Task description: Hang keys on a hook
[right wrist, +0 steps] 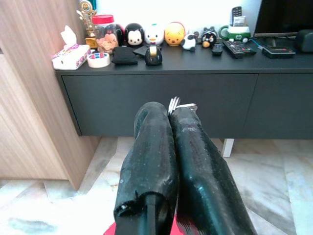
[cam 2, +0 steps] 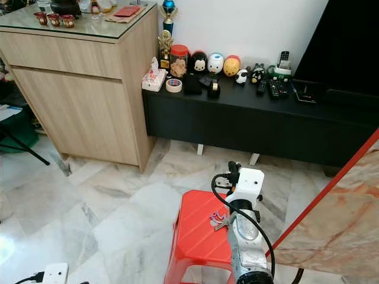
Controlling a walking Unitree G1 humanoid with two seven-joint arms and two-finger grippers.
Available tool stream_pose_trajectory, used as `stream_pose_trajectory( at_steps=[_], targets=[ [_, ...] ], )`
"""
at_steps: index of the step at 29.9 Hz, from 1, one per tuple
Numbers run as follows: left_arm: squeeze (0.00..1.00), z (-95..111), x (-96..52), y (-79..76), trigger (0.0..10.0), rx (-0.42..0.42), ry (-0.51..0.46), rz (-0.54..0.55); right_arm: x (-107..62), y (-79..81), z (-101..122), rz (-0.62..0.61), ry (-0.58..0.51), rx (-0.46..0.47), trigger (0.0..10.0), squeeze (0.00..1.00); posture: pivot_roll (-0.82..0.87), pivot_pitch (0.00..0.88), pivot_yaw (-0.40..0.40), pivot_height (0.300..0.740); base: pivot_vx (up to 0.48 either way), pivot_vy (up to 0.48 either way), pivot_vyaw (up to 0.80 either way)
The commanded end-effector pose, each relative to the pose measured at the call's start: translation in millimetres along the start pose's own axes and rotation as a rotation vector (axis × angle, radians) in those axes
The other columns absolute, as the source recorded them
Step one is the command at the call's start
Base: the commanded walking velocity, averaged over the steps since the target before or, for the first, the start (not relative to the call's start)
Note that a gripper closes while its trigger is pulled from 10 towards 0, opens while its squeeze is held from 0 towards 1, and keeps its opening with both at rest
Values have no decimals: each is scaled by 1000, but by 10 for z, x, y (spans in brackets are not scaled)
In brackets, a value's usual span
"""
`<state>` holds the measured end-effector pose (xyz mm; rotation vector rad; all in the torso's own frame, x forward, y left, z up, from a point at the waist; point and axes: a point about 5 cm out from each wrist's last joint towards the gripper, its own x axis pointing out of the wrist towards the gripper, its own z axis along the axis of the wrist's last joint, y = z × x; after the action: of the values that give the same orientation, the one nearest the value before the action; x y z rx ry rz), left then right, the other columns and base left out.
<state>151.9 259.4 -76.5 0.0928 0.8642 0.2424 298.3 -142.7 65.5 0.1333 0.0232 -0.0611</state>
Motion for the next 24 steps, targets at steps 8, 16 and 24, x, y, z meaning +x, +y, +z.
stream_pose_trajectory(
  at_steps=[8,16,24],
  targets=[
    [0,-23,-2,-63,10000,-9,3,-18,36,-23,34,-11,1,-7,10000,0,59,83,-87,740,-98,0,0],
    [0,-99,-26,-65,10000,-21,22,-11,29,-23,22,-15,8,-9,10000,0,61,86,-89,740,-291,0,0],
    [0,-139,-41,-62,10000,-25,29,-10,26,-13,16,-16,9,-8,10000,0,60,73,-86,740,-299,0,0]
  ],
)
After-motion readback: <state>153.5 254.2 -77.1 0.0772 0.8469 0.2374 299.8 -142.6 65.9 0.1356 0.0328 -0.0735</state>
